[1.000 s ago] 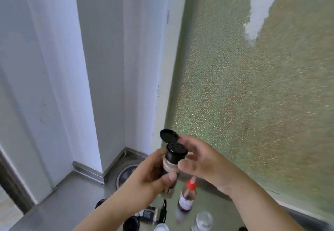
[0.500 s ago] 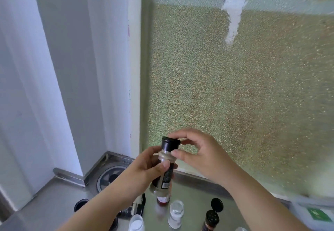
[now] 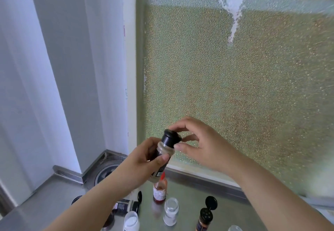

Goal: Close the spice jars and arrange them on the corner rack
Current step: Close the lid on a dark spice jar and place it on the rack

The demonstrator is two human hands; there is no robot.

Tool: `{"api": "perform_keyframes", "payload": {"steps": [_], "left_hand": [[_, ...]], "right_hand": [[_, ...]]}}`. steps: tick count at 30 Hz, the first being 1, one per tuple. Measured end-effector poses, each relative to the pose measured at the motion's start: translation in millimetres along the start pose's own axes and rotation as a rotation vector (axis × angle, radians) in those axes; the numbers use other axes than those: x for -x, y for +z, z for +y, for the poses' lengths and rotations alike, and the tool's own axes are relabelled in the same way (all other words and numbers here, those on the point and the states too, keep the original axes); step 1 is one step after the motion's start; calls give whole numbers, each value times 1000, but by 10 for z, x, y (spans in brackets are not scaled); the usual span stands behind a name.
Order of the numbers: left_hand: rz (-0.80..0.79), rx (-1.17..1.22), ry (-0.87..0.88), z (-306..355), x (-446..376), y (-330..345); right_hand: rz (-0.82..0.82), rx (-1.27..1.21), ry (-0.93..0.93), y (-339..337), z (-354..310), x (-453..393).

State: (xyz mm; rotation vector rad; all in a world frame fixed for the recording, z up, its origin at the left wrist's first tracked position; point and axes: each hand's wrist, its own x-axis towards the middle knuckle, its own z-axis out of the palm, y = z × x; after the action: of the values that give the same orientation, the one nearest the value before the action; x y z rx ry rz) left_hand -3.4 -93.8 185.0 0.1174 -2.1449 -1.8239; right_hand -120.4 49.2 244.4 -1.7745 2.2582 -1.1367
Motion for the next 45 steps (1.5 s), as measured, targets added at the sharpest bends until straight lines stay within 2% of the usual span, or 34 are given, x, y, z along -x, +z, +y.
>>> {"api": "perform_keyframes", "payload": {"steps": [2, 4, 7, 11, 14, 19, 21, 23, 25, 28, 30, 33, 35, 38, 39, 41, 43, 45], "left_hand": [[-27, -110, 17, 4, -20, -44], [-17, -239, 43, 32, -30, -73], [95, -488, 142, 109, -33, -86], [176, -708, 256, 152, -13, -103], [178, -667, 271, 137, 44, -108], [169, -697, 233, 124, 118, -147], [141, -771, 284, 103, 149, -163], [142, -866, 378, 86, 178, -185], [157, -939, 453, 97, 202, -198], [138, -904, 428, 123, 223, -227], [153, -820, 354, 116, 246, -256], [157, -822, 349, 108, 260, -258], [128, -881, 397, 98, 256, -240], [132, -851, 402, 80, 279, -235], [148, -829, 395, 81, 286, -249], [177, -808, 390, 86, 286, -286], [181, -801, 404, 87, 283, -315], [158, -794, 417, 69, 287, -319]], "right_hand": [[-166, 151, 33, -130, -22, -4], [-246, 268, 55, -200, -95, -21], [-224, 301, 131, -185, -169, -35], [-193, 88, 281, -77, -119, -52], [-178, -61, 386, -28, -122, -65], [-247, 103, 224, -106, -201, 12], [-222, 163, 183, -56, -204, 26], [-221, 17, 212, 33, -203, 38], [-233, -236, 347, 106, -219, 43], [-328, -375, 484, 96, -259, 53], [-394, -165, 400, 21, -314, 62], [-302, 115, 180, -19, -352, 81], [-248, 67, 213, 95, -340, 97], [-256, -221, 477, 192, -307, 88], [-279, -216, 477, 170, -319, 87], [-320, -44, 345, 94, -326, 89], [-277, 79, 235, 47, -364, 84], [-222, 107, 223, 69, -344, 60]]}}
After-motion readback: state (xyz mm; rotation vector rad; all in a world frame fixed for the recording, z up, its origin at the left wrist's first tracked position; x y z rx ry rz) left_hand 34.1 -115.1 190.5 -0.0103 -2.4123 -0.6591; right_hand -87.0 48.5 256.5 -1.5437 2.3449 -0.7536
